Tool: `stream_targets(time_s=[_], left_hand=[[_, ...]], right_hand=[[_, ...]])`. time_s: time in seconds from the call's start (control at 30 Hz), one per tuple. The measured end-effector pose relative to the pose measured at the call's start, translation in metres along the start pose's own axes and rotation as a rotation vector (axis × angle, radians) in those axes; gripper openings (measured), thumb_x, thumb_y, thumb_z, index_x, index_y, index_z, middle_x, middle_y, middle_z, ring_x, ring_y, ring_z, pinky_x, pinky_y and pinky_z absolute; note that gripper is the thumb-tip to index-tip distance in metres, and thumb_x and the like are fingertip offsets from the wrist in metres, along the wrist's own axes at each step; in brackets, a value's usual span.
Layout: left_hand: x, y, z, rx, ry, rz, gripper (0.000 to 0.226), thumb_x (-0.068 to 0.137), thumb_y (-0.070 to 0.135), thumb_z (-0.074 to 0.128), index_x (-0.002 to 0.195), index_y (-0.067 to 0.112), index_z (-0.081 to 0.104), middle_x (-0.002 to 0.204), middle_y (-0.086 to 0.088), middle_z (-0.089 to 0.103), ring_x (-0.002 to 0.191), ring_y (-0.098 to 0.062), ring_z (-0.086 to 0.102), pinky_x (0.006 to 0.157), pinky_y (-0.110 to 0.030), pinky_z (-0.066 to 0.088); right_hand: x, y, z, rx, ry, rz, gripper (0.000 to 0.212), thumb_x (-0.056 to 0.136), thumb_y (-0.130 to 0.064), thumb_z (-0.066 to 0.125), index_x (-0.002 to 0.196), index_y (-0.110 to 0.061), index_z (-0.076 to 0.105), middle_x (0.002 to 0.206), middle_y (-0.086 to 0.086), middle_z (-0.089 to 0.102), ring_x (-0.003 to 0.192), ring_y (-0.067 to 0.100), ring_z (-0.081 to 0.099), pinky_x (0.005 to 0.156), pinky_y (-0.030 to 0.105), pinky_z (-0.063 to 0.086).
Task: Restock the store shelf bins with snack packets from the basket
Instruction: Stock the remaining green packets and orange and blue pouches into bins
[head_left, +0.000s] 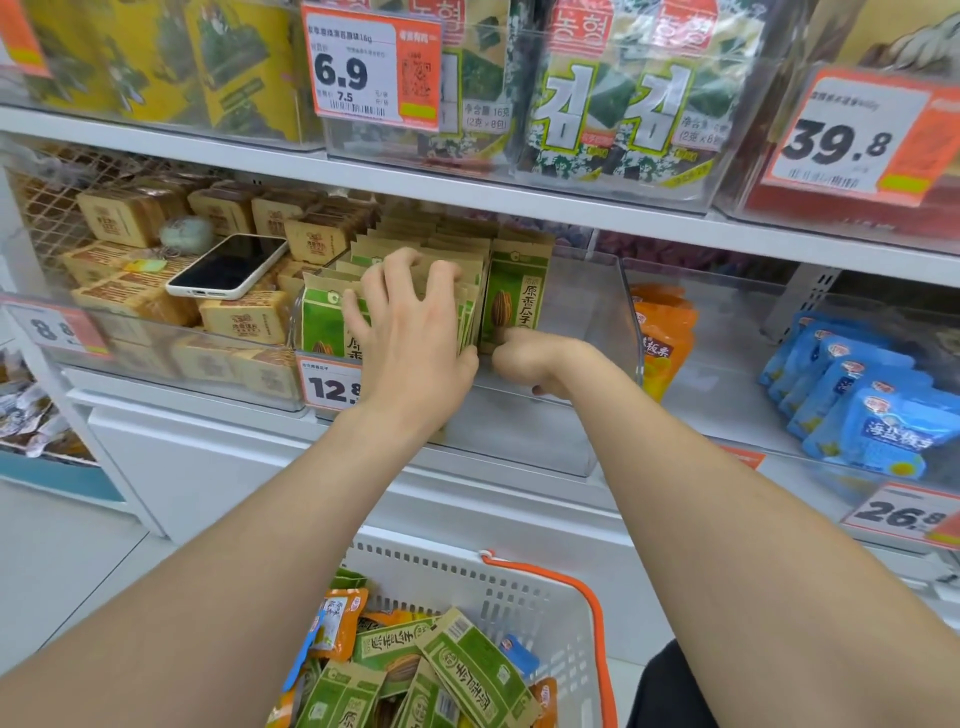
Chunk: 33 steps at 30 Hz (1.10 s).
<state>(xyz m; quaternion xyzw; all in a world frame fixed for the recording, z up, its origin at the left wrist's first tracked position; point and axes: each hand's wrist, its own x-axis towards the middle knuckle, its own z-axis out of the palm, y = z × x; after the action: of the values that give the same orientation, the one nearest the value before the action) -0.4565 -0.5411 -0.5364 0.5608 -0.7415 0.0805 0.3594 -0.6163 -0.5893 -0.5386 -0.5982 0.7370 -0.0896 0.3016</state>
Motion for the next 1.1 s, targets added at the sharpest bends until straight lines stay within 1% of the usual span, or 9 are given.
stream_targets(time_s=[0.13,0.27,0.33,0.43,0.57,0.67,0.77,0.97,1.1], left_hand=[[-0.003,0.003,-0.010,-0.020,0.045,0.028,0.069,0.071,0.037,0.087,0.130,0.026,0.052,0.142,-0.010,0.040,0.129,-0.036,0.037,0.104,-0.054,0.035],[-0.010,-0.003,-0.020,-0.077,0.080,0.141,0.046,0.077,0.039,0.084,0.110,0.022,0.056,0.117,-0.006,0.047,0.108,-0.031,0.042,0.085,-0.041,0.038],[-0.016,-0.010,-0.028,-0.123,-0.021,0.164,0.026,0.085,0.037,0.076,0.094,0.022,0.057,0.099,0.000,0.055,0.098,-0.029,0.050,0.078,-0.043,0.046],[-0.031,-0.022,-0.034,-0.079,-0.323,0.083,0.019,0.087,0.045,0.061,0.079,0.028,0.058,0.077,0.005,0.064,0.079,-0.028,0.063,0.065,-0.038,0.053],[-0.056,-0.038,-0.035,0.138,-0.771,0.138,0.025,0.088,0.050,0.056,0.100,0.031,0.066,0.097,0.001,0.067,0.094,-0.030,0.067,0.077,-0.042,0.059],[-0.074,-0.045,-0.035,0.238,-1.030,0.161,0.037,0.097,0.047,0.061,0.128,0.027,0.063,0.118,-0.003,0.063,0.110,-0.028,0.062,0.089,-0.039,0.055],[-0.090,-0.046,-0.033,0.264,-1.175,0.152,0.043,0.100,0.046,0.060,0.138,0.025,0.057,0.134,-0.004,0.057,0.110,-0.026,0.060,0.093,-0.037,0.052],[-0.116,-0.051,-0.011,0.281,-1.286,0.218,0.039,0.098,0.049,0.057,0.123,0.020,0.064,0.131,-0.005,0.062,0.113,-0.029,0.062,0.100,-0.045,0.053],[-0.128,-0.046,0.001,0.301,-1.345,0.263,0.020,0.100,0.045,0.056,0.102,0.025,0.050,0.105,-0.004,0.054,0.086,-0.026,0.047,0.076,-0.035,0.043]], right_hand=[[-0.009,0.003,0.000,0.035,0.095,-0.081,0.046,0.096,-0.013,0.045,0.141,-0.005,0.052,0.143,0.017,0.052,0.128,0.035,0.050,0.100,0.035,0.043],[-0.040,0.004,0.003,0.003,0.377,-0.225,0.042,0.092,-0.009,0.046,0.128,-0.005,0.067,0.133,0.019,0.064,0.128,0.038,0.054,0.104,0.037,0.046],[-0.062,-0.001,0.007,-0.030,0.584,-0.365,0.040,0.090,-0.009,0.045,0.117,-0.012,0.075,0.121,0.012,0.072,0.121,0.033,0.060,0.103,0.039,0.050],[-0.095,-0.012,0.016,-0.100,0.759,-0.589,0.030,0.081,-0.016,0.046,0.087,-0.022,0.074,0.090,-0.002,0.074,0.089,0.024,0.066,0.078,0.040,0.057],[-0.123,-0.018,0.039,-0.329,0.569,-0.682,0.020,0.074,-0.026,0.045,0.070,-0.023,0.064,0.070,-0.003,0.067,0.069,0.027,0.063,0.062,0.037,0.056],[-0.125,-0.007,0.066,-0.507,0.227,-0.633,0.016,0.075,-0.023,0.046,0.061,-0.025,0.053,0.067,0.001,0.059,0.068,0.030,0.059,0.058,0.033,0.050],[-0.125,0.011,0.096,-0.700,-0.079,-0.544,0.015,0.082,-0.015,0.054,0.072,-0.023,0.062,0.071,-0.002,0.058,0.073,0.028,0.061,0.060,0.033,0.052],[-0.129,0.048,0.166,-1.008,-0.341,-0.495,0.006,0.092,-0.011,0.058,0.093,-0.016,0.061,0.085,0.003,0.055,0.077,0.027,0.060,0.059,0.034,0.050],[-0.135,0.079,0.208,-1.164,-0.509,-0.486,0.026,0.095,-0.012,0.064,0.121,-0.012,0.062,0.105,0.005,0.061,0.082,0.024,0.058,0.065,0.038,0.054]])
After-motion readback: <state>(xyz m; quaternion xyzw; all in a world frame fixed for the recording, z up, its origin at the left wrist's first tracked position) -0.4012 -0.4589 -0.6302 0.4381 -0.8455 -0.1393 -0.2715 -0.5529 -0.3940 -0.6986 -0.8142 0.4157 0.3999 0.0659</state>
